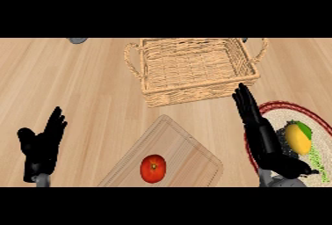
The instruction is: Pick the lemon from the placemat and place it in the basket
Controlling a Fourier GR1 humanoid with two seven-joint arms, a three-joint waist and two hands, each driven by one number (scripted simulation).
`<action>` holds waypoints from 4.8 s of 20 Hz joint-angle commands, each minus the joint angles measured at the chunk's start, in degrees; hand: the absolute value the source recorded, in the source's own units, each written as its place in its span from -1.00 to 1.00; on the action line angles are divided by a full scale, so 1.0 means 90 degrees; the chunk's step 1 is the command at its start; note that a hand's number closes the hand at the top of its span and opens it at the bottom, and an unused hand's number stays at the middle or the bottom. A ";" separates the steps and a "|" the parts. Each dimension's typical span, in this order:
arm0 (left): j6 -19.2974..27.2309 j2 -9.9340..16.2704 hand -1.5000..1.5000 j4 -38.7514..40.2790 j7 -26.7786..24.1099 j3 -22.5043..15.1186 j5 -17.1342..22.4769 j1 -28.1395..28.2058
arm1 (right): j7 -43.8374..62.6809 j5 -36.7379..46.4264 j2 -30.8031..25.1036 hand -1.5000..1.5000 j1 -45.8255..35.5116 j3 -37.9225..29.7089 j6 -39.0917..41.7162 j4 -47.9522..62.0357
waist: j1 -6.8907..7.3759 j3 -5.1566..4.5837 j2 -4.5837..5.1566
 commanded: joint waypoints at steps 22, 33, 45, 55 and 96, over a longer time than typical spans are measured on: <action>-0.1053 0.0151 0.00 0.0327 0.0604 -0.0289 0.0312 0.0572 | 0.1497 0.1414 -0.4155 -1.00 -0.1238 -0.1509 0.2451 -0.1190 | -0.0160 -0.0204 -0.0092; -0.1175 0.0052 0.00 0.0364 0.0506 -0.0275 0.0346 0.0726 | 0.1939 0.0127 -0.7038 -1.00 -0.1587 -0.2779 0.5571 -0.0952 | -0.0169 -0.0191 -0.0069; -0.1202 -0.0018 0.00 0.0171 0.0730 -0.0327 0.0225 0.0650 | 0.0972 0.0709 -0.7710 -1.00 -0.1371 -0.3082 0.7104 -0.0267 | -0.0001 -0.0167 -0.0036; -0.1503 0.0094 0.00 0.0361 0.0676 -0.0160 0.0268 0.0484 | 0.0872 0.1512 -0.6458 -1.00 -0.0921 -0.2757 0.6388 -0.0462 | 0.0041 -0.0166 -0.0017; -0.1414 -0.0505 0.00 0.0490 0.0380 -0.0154 -0.0227 0.0584 | 0.0032 0.5101 -0.3771 -1.00 -0.0857 -0.1057 0.4513 0.0847 | 0.0092 -0.0177 -0.0013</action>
